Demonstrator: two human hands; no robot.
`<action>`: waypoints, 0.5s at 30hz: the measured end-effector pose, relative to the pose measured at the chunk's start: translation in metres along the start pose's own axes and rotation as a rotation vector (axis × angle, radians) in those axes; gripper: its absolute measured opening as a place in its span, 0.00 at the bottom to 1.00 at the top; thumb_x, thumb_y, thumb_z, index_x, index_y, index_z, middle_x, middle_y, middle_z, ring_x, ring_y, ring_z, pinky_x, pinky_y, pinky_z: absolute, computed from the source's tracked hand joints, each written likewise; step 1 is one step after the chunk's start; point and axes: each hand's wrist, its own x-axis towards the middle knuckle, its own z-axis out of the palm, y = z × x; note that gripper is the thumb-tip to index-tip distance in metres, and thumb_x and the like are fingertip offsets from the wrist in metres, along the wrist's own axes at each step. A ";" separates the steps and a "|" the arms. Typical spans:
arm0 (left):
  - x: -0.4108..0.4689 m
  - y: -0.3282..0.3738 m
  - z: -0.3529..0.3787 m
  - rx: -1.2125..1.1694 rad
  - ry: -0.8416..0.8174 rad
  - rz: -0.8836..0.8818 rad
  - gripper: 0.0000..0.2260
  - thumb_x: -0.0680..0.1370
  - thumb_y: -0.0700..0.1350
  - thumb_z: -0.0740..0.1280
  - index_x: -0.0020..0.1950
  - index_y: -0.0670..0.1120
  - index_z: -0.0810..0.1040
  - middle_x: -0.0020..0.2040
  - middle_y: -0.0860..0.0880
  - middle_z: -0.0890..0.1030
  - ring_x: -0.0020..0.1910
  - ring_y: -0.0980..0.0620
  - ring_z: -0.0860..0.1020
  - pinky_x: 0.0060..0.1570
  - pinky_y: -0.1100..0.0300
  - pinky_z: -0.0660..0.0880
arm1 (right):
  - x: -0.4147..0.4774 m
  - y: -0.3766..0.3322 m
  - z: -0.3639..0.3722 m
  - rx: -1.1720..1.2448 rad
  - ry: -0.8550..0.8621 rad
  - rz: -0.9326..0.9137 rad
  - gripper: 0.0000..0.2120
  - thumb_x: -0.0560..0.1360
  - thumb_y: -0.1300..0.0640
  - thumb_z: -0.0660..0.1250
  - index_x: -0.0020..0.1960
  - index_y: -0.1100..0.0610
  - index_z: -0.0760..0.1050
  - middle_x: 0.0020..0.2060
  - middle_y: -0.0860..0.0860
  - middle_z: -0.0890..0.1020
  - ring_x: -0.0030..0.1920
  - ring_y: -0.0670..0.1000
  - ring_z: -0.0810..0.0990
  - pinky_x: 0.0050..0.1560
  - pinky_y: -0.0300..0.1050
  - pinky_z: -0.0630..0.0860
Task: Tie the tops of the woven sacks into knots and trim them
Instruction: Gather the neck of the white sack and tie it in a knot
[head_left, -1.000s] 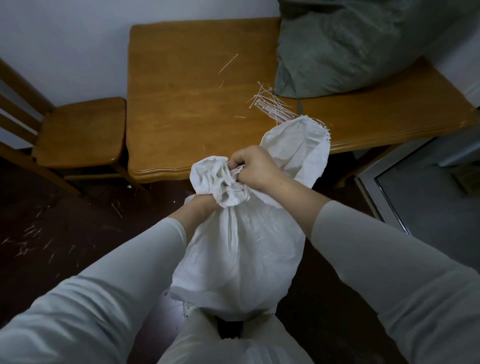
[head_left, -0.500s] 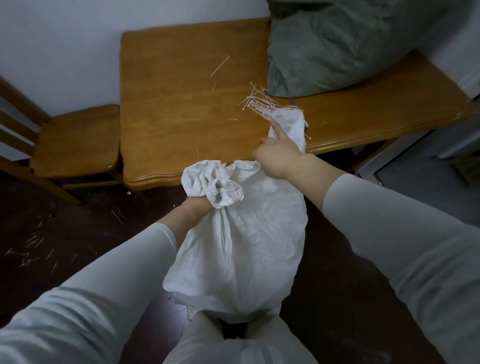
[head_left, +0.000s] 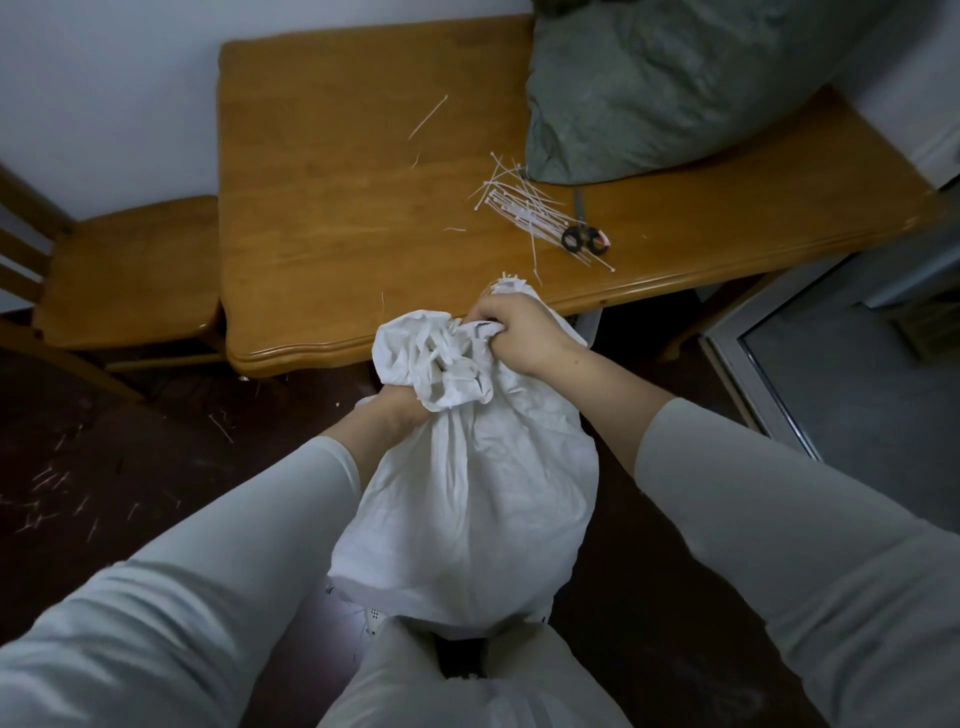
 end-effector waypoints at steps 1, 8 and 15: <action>0.002 -0.001 0.002 -0.013 -0.028 -0.003 0.19 0.81 0.41 0.60 0.70 0.35 0.65 0.70 0.36 0.67 0.70 0.39 0.66 0.70 0.47 0.63 | -0.001 0.000 0.001 0.023 -0.004 -0.002 0.18 0.70 0.73 0.56 0.50 0.60 0.80 0.50 0.55 0.82 0.53 0.55 0.78 0.56 0.53 0.76; 0.010 0.004 0.012 -0.118 -0.006 -0.090 0.17 0.80 0.31 0.57 0.68 0.29 0.65 0.69 0.33 0.68 0.69 0.38 0.68 0.50 0.62 0.71 | -0.008 -0.004 -0.024 -0.008 -0.124 -0.045 0.17 0.71 0.66 0.62 0.56 0.53 0.78 0.52 0.47 0.80 0.54 0.49 0.78 0.56 0.47 0.77; 0.006 0.008 0.006 -0.108 -0.058 -0.060 0.24 0.77 0.46 0.65 0.68 0.34 0.68 0.67 0.39 0.71 0.64 0.39 0.71 0.62 0.57 0.74 | 0.010 0.019 -0.071 -0.011 0.219 0.185 0.37 0.67 0.74 0.61 0.72 0.51 0.61 0.70 0.51 0.65 0.71 0.53 0.63 0.69 0.48 0.66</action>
